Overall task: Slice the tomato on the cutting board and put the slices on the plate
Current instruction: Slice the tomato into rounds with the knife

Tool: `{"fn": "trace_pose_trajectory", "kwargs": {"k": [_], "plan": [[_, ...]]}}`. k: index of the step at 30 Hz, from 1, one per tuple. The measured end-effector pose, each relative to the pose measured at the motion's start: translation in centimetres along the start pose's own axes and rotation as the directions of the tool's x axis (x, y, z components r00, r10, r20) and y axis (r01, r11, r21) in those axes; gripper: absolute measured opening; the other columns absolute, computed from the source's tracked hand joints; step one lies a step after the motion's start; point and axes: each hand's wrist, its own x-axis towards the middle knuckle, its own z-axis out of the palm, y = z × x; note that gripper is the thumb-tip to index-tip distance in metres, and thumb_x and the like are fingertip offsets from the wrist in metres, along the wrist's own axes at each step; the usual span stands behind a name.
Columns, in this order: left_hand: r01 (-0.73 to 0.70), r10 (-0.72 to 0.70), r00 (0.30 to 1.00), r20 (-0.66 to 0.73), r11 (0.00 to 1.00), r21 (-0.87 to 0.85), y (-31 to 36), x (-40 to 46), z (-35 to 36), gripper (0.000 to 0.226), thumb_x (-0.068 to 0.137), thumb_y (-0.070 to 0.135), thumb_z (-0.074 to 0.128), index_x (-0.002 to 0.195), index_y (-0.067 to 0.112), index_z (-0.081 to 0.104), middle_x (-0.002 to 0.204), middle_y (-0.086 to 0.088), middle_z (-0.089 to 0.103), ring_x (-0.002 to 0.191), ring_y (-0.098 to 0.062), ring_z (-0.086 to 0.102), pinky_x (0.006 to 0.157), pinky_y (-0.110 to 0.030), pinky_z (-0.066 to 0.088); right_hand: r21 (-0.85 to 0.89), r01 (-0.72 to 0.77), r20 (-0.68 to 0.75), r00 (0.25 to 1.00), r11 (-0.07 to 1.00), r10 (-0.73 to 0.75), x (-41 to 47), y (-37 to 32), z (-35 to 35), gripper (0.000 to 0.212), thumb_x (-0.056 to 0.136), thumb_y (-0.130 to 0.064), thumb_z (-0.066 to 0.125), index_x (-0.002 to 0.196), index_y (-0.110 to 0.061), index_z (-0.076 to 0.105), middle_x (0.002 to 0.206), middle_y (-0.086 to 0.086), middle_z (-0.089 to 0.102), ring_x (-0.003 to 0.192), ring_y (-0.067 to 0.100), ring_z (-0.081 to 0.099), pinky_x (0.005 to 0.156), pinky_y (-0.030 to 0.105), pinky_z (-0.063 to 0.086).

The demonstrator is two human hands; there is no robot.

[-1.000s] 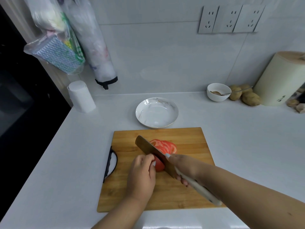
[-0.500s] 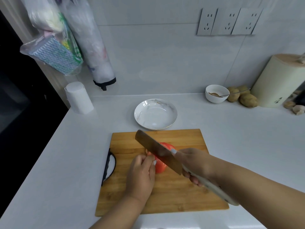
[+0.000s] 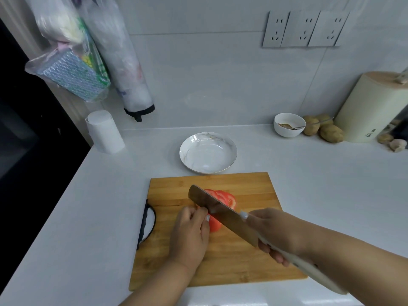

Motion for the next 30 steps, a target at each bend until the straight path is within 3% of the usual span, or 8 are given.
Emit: {"fn": "trace_pose_trajectory", "kwargs": {"k": [7,13,16,20,30], "plan": [[0.015,-0.015,1.000,0.010,1.000,-0.022,-0.2,-0.1,0.0,0.012,0.091,0.025,0.053,0.100,0.028,0.061,0.095,0.007,0.051,0.083,-0.008,0.051,0.064,-0.020,0.050,-0.023,-0.027,-0.022,0.999,0.999,0.027,1.2,-1.4,0.7,0.046,0.098,-0.057,0.031,0.077,-0.022,0.053,0.054,0.002,0.051,0.037,0.014,0.044,0.042,0.021,0.043],[0.019,-0.018,1.000,0.025,0.999,-0.028,-0.1,-0.1,-0.2,0.013,0.092,0.026,0.052,0.101,0.027,0.061,0.095,0.008,0.050,0.084,-0.007,0.051,0.066,-0.015,0.045,-0.030,-0.003,-0.034,0.999,1.000,0.002,3.4,-2.4,1.5,0.063,0.097,-0.060,0.030,0.096,-0.004,0.061,0.067,0.013,0.056,0.042,0.019,0.047,0.046,0.024,0.045],[0.021,-0.019,0.999,0.026,0.998,-0.053,-0.2,-0.1,-0.3,0.012,0.092,0.025,0.052,0.100,0.028,0.060,0.095,0.008,0.049,0.084,-0.007,0.051,0.065,-0.017,0.046,-0.037,-0.030,-0.032,0.999,0.999,0.029,3.0,-1.7,1.2,0.059,0.095,-0.062,0.031,0.082,-0.011,0.056,0.067,0.013,0.056,0.044,0.020,0.047,0.047,0.025,0.046],[0.015,-0.014,0.999,0.031,0.998,-0.055,-0.3,0.0,-0.2,0.009,0.092,0.025,0.053,0.098,0.029,0.058,0.093,0.008,0.049,0.081,-0.007,0.050,0.062,-0.016,0.044,-0.061,-0.074,-0.016,0.997,0.995,0.074,1.8,-0.3,0.6,0.055,0.095,-0.062,0.031,0.079,-0.015,0.055,0.067,0.012,0.055,0.044,0.019,0.047,0.048,0.025,0.046],[0.007,-0.005,1.000,0.026,0.999,-0.043,-0.5,0.0,-0.3,0.011,0.092,0.027,0.052,0.099,0.026,0.060,0.093,0.007,0.050,0.077,-0.008,0.051,0.060,-0.017,0.045,-0.028,-0.044,-0.002,0.999,0.999,0.044,4.5,-2.2,2.1,0.043,0.098,-0.057,0.029,0.099,-0.022,0.054,0.065,0.005,0.054,0.040,0.014,0.047,0.046,0.022,0.046]]}}
